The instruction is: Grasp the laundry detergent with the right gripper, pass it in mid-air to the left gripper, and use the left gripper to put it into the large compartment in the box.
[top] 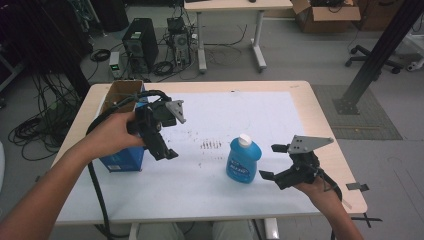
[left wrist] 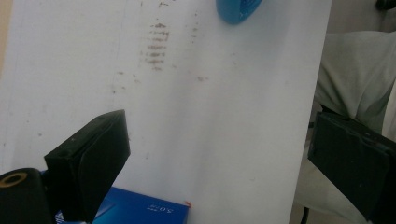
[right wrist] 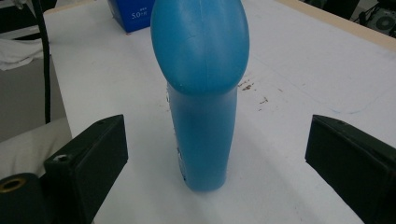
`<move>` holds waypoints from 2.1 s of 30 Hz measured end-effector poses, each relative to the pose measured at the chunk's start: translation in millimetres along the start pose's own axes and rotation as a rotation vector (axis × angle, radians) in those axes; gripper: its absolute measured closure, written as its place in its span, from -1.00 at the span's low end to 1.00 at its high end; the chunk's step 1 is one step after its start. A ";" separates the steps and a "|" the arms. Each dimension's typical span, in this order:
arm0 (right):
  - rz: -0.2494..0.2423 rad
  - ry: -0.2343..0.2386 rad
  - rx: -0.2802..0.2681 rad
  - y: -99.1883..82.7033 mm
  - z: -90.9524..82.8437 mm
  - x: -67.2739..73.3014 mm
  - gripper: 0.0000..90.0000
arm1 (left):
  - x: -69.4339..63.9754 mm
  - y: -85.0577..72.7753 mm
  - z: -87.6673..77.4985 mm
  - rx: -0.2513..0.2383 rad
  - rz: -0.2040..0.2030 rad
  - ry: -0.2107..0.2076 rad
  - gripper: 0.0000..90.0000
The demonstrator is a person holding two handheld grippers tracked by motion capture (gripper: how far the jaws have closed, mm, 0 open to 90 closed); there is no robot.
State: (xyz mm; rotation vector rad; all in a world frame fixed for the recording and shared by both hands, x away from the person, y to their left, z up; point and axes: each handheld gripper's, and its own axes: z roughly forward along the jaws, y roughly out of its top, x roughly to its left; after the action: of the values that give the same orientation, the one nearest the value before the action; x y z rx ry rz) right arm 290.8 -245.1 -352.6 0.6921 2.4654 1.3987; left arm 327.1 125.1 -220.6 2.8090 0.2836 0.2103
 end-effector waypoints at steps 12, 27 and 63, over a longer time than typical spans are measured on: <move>0.004 0.005 -0.033 -8.0 5.0 0.7 -0.88 | -0.3 0.1 0.4 0.001 -0.002 0.000 -0.87; 0.023 0.010 -0.054 -17.2 20.1 0.2 -0.87 | 0.3 -0.1 1.1 0.003 -0.005 -0.002 -0.87; 0.033 0.023 -0.119 -16.4 67.8 1.0 -0.83 | 0.7 -2.4 0.8 -0.005 -0.009 0.000 -0.87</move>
State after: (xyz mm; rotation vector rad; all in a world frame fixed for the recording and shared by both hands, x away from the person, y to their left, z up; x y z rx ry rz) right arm 313.1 -201.0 -401.8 0.6965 2.3747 1.5596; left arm 327.5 127.3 -222.0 2.8026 0.2949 0.2091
